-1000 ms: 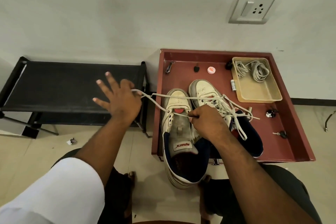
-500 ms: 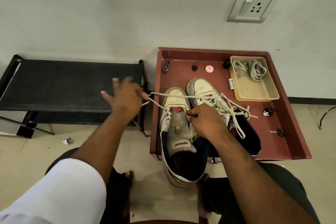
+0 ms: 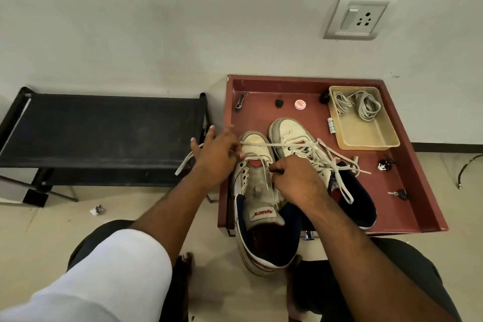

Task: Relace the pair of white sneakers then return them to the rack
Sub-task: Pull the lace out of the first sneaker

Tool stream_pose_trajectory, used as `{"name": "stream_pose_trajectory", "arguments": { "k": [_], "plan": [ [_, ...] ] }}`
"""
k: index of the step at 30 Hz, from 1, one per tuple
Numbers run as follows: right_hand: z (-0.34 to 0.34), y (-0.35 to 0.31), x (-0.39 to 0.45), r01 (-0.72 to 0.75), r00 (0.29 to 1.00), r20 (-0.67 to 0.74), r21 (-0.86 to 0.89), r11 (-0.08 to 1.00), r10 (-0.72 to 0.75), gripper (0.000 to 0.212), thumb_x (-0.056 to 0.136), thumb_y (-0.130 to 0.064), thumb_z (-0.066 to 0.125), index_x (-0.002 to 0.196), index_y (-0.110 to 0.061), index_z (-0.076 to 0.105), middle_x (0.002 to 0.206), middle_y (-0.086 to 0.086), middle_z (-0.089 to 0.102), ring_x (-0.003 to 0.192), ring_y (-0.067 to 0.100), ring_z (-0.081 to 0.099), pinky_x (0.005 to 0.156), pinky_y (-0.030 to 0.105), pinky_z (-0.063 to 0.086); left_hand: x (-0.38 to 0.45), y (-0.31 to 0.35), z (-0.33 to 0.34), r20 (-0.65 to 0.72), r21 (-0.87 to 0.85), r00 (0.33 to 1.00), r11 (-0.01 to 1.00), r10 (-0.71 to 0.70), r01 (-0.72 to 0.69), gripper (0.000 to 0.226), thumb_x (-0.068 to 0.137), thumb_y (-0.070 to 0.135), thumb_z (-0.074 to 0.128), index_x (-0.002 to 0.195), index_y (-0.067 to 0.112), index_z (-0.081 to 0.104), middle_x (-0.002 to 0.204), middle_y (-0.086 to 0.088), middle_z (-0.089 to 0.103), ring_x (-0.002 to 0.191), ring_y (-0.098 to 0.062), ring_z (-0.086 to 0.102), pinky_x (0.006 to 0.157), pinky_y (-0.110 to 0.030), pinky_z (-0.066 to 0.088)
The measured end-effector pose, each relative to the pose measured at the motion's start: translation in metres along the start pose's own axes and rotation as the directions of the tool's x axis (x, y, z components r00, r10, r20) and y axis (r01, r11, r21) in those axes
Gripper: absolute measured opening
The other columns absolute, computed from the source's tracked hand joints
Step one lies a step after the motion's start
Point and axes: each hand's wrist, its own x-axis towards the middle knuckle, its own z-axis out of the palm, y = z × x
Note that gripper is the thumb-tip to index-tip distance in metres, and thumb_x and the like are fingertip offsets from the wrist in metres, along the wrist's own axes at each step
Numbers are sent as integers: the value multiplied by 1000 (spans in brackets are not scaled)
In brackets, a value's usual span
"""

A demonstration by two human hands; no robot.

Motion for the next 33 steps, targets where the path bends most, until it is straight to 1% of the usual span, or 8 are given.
{"name": "stream_pose_trajectory", "arguments": {
  "k": [6, 11, 14, 16, 19, 24, 29, 33],
  "plan": [
    [2, -1, -1, -8, 999, -37, 42, 999, 9, 24, 94, -31, 59, 111, -18, 70, 89, -2, 72, 68, 12, 65, 62, 24, 52, 7, -2, -1, -29, 104, 996, 991, 85, -81, 6, 93, 38, 60, 95, 33, 59, 121, 12, 61, 145, -18, 24, 113, -58, -20],
    [-3, -4, 7, 126, 979, -145, -109, 986, -141, 53, 95, -32, 56, 144, -21, 42, 133, 5, 57, 118, 24, 56, 99, 38, 46, 2, 9, -6, -159, 27, 979, 991, 130, -127, 8, 88, 28, 70, 94, 24, 68, 95, 11, 67, 112, -12, 57, 119, -47, -10],
    [-6, -7, 19, 240, 953, -174, -65, 969, -248, 72, 86, -40, 68, 148, -26, 33, 149, -2, 41, 133, 25, 40, 109, 44, 36, -11, 37, -26, -241, -307, 957, 922, 164, -235, 22, 81, 15, 77, 100, 17, 67, 89, 2, 71, 84, 2, 64, 113, -30, 32],
    [-8, -9, 23, 305, 942, -191, 145, 941, -276, 69, 80, -49, 70, 141, -32, 41, 142, -7, 49, 129, 14, 47, 104, 44, 42, -26, 62, -49, -275, -567, 950, 773, 149, -286, 33, 76, 9, 81, 105, 11, 65, 87, -9, 70, 72, 5, 62, 75, -10, 48],
    [-16, -22, 9, 309, 944, -165, 741, 596, -284, 52, 86, -27, 73, 133, -23, 51, 121, -10, 63, 106, -7, 60, 83, 16, 50, -48, 94, -82, -328, -740, 935, 579, 134, -343, 42, 76, 3, 79, 114, 9, 62, 83, -9, 71, 75, -8, 68, 71, -19, 54],
    [-39, -41, -18, 248, 911, -159, 948, 198, -380, 22, 74, -21, 77, 96, -21, 74, 91, 10, 70, 85, 26, 67, 87, 36, 54, -68, 133, -124, -306, -841, 944, 430, 122, -328, 42, 81, 1, 75, 118, 14, 60, 77, 1, 73, 79, -14, 72, 64, -26, 57],
    [-71, -38, -44, 142, 909, 3, 938, 316, -418, 19, 79, -18, 69, 96, -10, 71, 84, -1, 66, 65, 6, 58, 69, 24, 51, -80, 149, -150, -379, -869, 923, 318, 70, -380, 40, 79, 3, 77, 111, 20, 63, 77, 2, 72, 89, -13, 69, 92, -30, 50],
    [-90, -34, -58, 174, 919, 57, 830, 531, -391, 22, 92, -19, 62, 111, -12, 68, 108, 0, 68, 98, 8, 62, 85, 23, 40, -98, 155, -153, -359, -900, 933, 261, 8, -349, 40, 80, 4, 77, 114, 18, 63, 81, 1, 73, 86, -8, 70, 82, -27, 49]
  ]
}}
